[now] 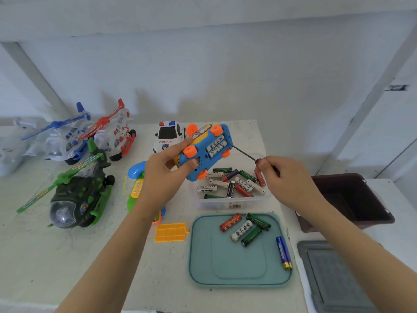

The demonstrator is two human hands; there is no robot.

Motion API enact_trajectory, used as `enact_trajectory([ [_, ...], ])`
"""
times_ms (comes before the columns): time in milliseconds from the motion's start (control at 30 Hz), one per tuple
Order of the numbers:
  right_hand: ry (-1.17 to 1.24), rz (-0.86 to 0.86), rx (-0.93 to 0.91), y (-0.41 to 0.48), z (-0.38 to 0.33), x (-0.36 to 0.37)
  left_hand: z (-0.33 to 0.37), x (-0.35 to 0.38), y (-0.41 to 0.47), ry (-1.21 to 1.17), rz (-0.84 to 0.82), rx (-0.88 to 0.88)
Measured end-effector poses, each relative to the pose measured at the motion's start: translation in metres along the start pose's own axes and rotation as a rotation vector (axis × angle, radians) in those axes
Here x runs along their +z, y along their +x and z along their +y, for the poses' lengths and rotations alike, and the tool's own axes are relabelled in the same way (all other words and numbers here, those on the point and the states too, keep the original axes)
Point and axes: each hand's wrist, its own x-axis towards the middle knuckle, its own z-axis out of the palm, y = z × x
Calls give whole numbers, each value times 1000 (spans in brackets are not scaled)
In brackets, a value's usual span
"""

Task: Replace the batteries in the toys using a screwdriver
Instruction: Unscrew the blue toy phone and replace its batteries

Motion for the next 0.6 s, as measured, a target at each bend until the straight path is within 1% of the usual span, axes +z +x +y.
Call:
enact_trajectory([
  [167, 12, 13, -2, 0, 1, 2, 1, -3, -1, -17, -15, -4],
  [267, 81, -29, 32, 3, 3, 4, 2, -5, -2, -10, -33, 15],
  [367, 136, -49, 20, 4, 5, 2, 3, -6, -1, -18, -38, 34],
  [500, 139, -30, 3, 2, 9, -4, 3, -6, 1, 9, -29, 51],
  [600, 89, -68, -6, 0, 12, -11, 1, -8, 1, 42, -18, 63],
])
